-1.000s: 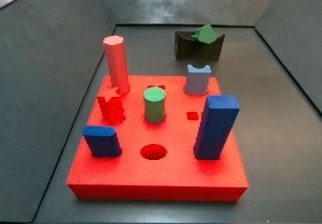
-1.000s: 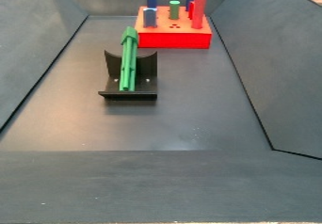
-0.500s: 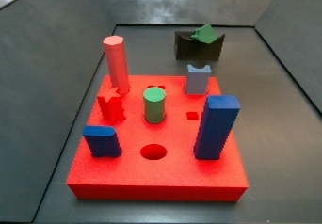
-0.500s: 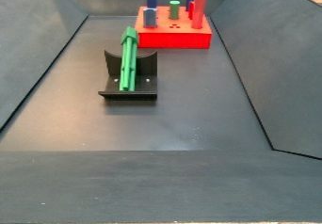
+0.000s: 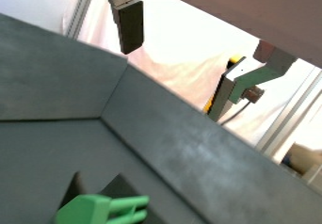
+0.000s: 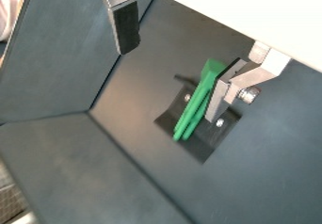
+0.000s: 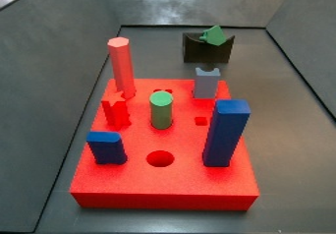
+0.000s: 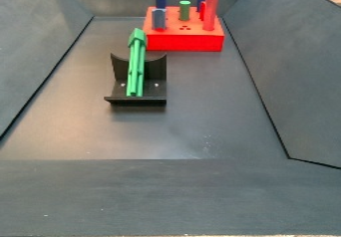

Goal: Pick up the 3 prong object. Move up. Rotate the 3 prong object. Place the 3 prong object on the fixture. Regrasp the 3 prong object. Move to above the board. Insert the 3 prong object.
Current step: Regrasp the 3 prong object.

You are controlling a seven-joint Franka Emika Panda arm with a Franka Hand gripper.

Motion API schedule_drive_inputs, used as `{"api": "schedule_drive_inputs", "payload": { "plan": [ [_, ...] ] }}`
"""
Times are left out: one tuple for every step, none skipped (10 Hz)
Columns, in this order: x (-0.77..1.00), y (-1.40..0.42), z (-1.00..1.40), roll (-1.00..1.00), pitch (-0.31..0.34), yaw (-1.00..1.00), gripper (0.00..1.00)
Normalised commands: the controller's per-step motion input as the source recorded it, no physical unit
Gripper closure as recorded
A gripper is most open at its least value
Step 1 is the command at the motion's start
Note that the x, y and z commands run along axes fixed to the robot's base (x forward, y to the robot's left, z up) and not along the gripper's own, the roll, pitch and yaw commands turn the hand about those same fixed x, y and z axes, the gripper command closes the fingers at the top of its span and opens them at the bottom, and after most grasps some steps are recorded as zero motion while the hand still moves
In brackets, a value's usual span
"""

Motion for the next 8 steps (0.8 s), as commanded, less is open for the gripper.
{"api": "schedule_drive_inputs", "payload": {
  "plan": [
    [0.12,-0.06,-0.01,0.48,0.165,0.25,0.00],
    [0.12,-0.05,-0.01,0.37,0.140,0.26,0.00],
    [0.10,-0.04,0.00,0.21,0.071,0.25,0.00],
    [0.10,-0.05,-0.01,0.17,0.029,0.24,0.00],
    [0.09,-0.05,0.00,0.16,0.003,0.22,0.00],
    [0.03,0.04,-1.00,0.09,0.037,0.26,0.00],
    [0.03,0.04,-1.00,0.09,0.030,0.23,0.00],
    [0.04,0.03,-1.00,0.09,-0.026,0.19,0.00]
  ]
}}
